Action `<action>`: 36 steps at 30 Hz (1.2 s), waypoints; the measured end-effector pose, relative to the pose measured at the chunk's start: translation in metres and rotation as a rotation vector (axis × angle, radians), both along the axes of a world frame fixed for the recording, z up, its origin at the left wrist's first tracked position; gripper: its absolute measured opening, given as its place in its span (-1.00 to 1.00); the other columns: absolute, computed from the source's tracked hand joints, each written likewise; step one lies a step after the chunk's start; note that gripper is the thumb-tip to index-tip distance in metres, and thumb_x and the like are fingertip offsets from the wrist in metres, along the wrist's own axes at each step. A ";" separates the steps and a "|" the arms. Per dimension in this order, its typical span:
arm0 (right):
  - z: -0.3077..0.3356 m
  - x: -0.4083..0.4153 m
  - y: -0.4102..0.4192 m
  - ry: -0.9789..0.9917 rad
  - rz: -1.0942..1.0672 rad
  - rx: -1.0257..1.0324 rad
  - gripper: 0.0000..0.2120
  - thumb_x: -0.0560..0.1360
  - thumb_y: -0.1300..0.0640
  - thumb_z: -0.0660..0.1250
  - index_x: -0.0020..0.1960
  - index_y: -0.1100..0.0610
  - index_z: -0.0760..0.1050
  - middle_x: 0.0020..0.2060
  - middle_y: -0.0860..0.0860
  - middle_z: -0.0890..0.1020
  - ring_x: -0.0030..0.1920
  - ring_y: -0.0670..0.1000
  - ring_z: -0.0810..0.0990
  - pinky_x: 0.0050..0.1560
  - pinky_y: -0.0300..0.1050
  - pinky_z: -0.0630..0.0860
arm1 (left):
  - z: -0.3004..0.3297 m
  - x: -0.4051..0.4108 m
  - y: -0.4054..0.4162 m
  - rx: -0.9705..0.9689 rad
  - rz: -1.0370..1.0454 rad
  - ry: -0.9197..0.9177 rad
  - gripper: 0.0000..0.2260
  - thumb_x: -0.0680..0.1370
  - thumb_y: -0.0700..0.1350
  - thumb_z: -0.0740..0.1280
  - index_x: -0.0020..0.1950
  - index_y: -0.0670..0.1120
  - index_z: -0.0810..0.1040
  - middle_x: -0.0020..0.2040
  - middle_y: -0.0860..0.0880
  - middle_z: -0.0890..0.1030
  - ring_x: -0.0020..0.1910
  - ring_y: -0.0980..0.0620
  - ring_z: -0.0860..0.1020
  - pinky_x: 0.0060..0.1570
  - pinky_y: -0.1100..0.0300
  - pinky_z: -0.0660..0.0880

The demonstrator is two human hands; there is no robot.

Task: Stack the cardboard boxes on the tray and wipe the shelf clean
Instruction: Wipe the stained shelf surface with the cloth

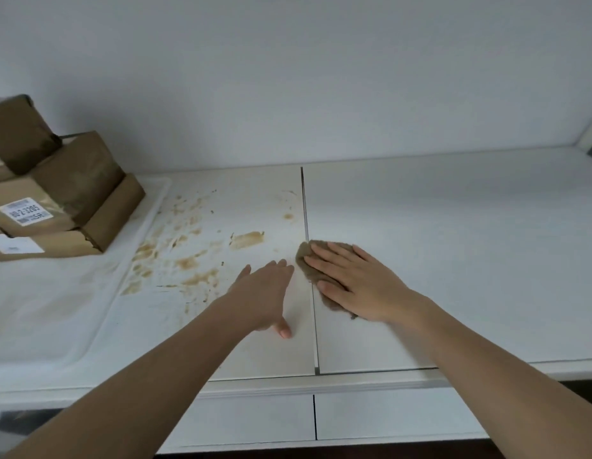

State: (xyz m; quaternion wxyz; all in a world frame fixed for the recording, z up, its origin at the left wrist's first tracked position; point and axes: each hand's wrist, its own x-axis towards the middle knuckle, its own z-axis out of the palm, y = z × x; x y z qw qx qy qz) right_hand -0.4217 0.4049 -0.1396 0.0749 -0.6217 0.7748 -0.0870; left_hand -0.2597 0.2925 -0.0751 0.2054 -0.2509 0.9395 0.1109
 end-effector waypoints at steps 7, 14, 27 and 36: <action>-0.004 0.000 -0.019 0.033 -0.418 0.005 -0.47 0.62 -0.15 -0.15 0.58 -0.12 -0.05 0.57 -0.16 -0.10 0.56 -0.08 -0.14 0.53 0.01 -0.20 | -0.006 0.008 0.001 0.005 0.053 0.042 -0.13 0.42 0.02 0.47 0.57 0.00 0.00 0.57 0.05 -0.04 0.55 0.07 -0.11 0.49 -0.07 -0.18; 0.004 0.043 0.023 -0.004 -0.027 0.031 -0.31 0.44 -0.28 -0.40 0.56 -0.21 -0.13 0.52 -0.28 -0.20 0.52 -0.19 -0.25 0.52 -0.06 -0.25 | -0.003 0.006 0.004 -0.061 0.062 0.013 -0.10 0.39 0.07 0.48 0.57 0.05 0.00 0.57 -0.02 -0.05 0.55 -0.01 -0.13 0.49 -0.12 -0.15; -0.001 0.073 0.027 0.045 -0.193 -0.010 -0.29 0.45 -0.23 -0.38 0.57 -0.16 -0.02 0.56 -0.19 -0.08 0.56 -0.08 -0.13 0.52 0.01 -0.17 | -0.001 0.014 0.009 -0.198 0.067 0.034 -0.19 0.42 0.17 0.42 0.55 0.05 0.09 0.57 -0.10 -0.19 0.54 -0.04 -0.24 0.49 -0.10 -0.19; -0.003 0.037 0.055 0.092 -0.424 -0.019 -0.35 0.51 -0.21 -0.31 0.57 -0.11 0.02 0.57 -0.14 -0.03 0.56 -0.07 -0.09 0.51 -0.02 -0.15 | 0.002 0.051 0.008 0.026 0.039 0.170 -0.21 0.42 0.00 0.48 0.54 0.02 0.14 0.57 -0.05 -0.13 0.54 0.05 -0.17 0.48 0.05 -0.18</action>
